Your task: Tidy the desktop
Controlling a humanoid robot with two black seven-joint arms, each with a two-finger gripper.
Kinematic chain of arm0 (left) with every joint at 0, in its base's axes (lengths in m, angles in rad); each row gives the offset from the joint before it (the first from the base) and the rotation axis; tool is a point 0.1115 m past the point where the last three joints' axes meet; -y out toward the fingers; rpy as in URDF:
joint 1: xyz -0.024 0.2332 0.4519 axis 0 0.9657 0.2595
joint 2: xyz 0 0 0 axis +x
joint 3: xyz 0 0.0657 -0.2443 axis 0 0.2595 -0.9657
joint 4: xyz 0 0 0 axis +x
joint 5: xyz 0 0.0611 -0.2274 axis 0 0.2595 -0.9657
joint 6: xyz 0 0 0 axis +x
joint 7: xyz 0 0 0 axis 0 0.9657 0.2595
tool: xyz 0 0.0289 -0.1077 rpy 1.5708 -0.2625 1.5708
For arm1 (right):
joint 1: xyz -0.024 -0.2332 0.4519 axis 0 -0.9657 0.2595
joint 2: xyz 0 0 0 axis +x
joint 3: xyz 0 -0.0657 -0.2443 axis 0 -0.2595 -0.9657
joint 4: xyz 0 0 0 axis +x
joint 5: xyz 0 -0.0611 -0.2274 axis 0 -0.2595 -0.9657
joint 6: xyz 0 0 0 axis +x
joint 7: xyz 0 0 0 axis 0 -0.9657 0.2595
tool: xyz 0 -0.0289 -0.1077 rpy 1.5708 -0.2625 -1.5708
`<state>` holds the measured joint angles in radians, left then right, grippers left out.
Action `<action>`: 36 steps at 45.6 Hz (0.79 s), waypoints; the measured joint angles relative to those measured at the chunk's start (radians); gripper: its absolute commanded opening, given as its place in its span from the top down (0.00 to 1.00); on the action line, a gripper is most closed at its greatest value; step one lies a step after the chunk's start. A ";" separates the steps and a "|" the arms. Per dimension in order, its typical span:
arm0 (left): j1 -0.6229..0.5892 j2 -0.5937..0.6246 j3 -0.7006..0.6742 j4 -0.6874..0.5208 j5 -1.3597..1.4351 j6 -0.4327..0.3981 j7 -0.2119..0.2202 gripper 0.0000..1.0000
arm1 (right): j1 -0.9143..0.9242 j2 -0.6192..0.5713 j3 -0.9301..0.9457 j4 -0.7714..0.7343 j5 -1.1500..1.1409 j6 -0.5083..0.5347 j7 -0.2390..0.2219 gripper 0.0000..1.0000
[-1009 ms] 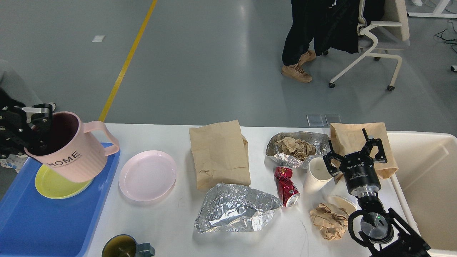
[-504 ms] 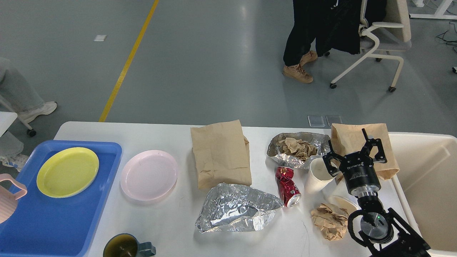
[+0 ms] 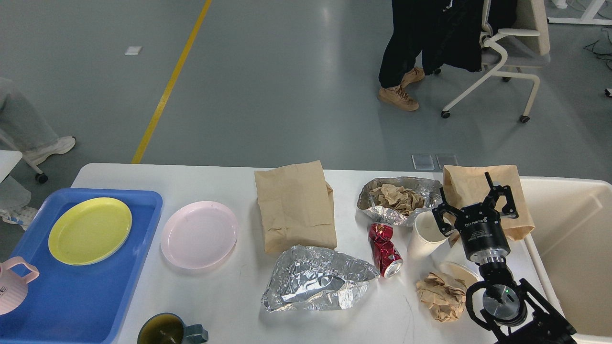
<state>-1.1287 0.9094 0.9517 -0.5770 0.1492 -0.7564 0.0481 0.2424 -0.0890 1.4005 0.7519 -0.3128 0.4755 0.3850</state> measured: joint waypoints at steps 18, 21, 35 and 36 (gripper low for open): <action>0.126 -0.040 -0.093 0.057 -0.004 0.025 0.001 1.00 | 0.000 0.000 0.000 0.000 0.000 0.000 0.000 0.00; 0.132 -0.041 -0.096 0.059 -0.005 0.027 0.001 0.95 | 0.000 0.000 0.000 0.000 0.000 0.000 0.000 0.00; 0.134 -0.036 -0.097 0.057 -0.015 0.060 -0.011 0.11 | 0.000 0.000 0.000 0.000 0.000 0.000 0.000 0.00; 0.135 -0.036 -0.097 0.056 -0.015 0.069 -0.011 0.11 | 0.000 0.000 0.000 0.000 0.000 0.000 0.000 0.00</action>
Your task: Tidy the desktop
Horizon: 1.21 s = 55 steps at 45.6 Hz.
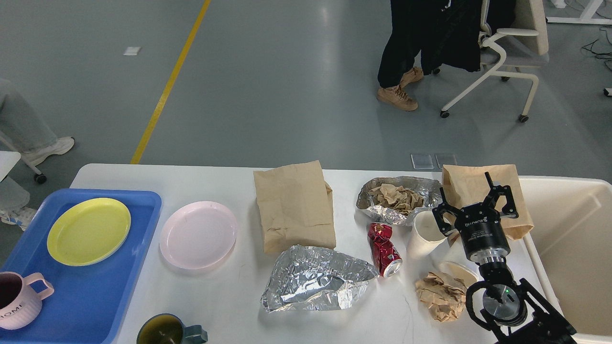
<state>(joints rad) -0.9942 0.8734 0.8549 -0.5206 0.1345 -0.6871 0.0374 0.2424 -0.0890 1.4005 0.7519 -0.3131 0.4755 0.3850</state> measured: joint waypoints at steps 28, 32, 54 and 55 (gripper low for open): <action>-0.191 0.074 0.133 -0.150 0.002 -0.007 0.012 0.04 | 0.000 0.000 0.000 0.001 0.000 0.000 0.000 0.00; -0.376 0.080 0.311 -0.211 0.000 -0.047 0.012 0.04 | 0.000 0.000 0.000 0.001 0.000 0.000 0.000 0.00; -1.373 -0.407 0.903 -0.793 -0.243 -0.174 0.008 0.04 | 0.000 0.000 0.000 0.001 0.000 0.000 0.000 0.00; -1.400 -0.436 0.903 -0.820 -0.256 -0.174 0.008 0.04 | 0.000 0.000 0.000 0.001 0.000 0.000 0.000 0.00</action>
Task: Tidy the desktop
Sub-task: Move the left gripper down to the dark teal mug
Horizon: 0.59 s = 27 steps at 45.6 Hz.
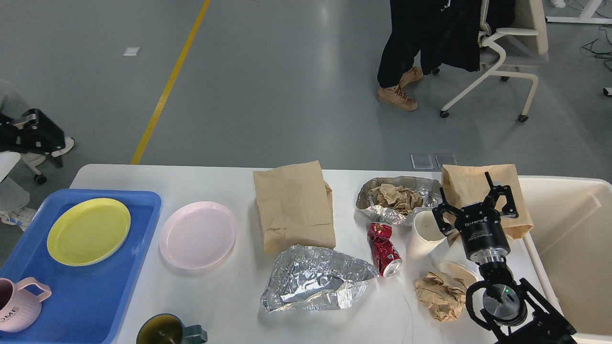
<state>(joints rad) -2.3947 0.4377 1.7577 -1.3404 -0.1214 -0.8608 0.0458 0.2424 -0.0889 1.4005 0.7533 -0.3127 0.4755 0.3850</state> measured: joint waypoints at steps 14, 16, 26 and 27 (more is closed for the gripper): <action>-0.327 -0.214 -0.250 -0.366 -0.151 0.003 -0.006 0.04 | 0.000 0.000 0.000 -0.002 0.000 0.000 0.000 0.00; -0.355 -0.217 -0.270 -0.386 -0.155 0.002 -0.006 0.04 | 0.000 0.000 0.000 -0.002 0.000 0.000 0.000 0.00; -0.425 -0.223 -0.286 -0.416 -0.162 -0.002 -0.003 0.04 | 0.000 0.000 0.000 -0.002 -0.001 0.000 0.000 0.00; -0.425 -0.223 -0.283 -0.416 -0.162 -0.002 -0.003 0.04 | 0.000 0.000 0.000 -0.002 -0.001 0.000 0.000 0.00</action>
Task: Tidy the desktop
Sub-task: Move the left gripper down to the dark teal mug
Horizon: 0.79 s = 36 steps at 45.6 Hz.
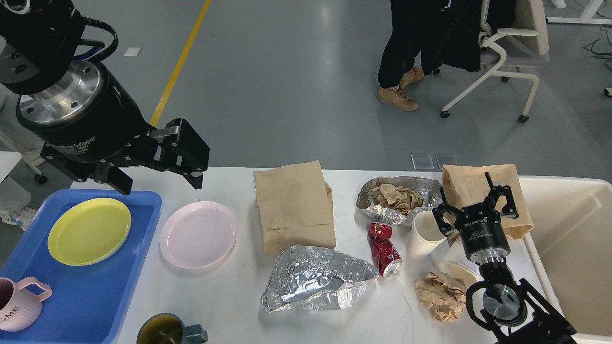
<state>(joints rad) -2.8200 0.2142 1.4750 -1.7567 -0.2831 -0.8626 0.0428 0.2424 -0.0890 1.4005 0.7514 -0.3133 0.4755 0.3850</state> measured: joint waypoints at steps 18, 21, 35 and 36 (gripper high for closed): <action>0.081 0.012 0.076 0.014 0.011 0.023 -0.007 0.04 | 0.000 0.000 0.000 0.000 0.000 0.000 0.000 0.00; 0.113 0.033 0.080 0.015 0.010 0.026 -0.009 0.04 | 0.000 0.000 0.000 0.000 0.000 0.000 0.000 0.00; 0.383 0.199 0.071 0.024 0.090 0.068 0.004 0.12 | 0.000 0.000 0.000 0.000 0.000 0.000 0.000 0.00; 0.416 0.203 0.068 0.024 0.102 0.086 0.004 0.12 | 0.000 0.000 0.000 0.000 0.000 0.000 0.000 0.00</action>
<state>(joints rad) -2.4044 0.4172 1.5431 -1.7330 -0.1813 -0.7768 0.0467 0.2424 -0.0889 1.4005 0.7518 -0.3129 0.4755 0.3850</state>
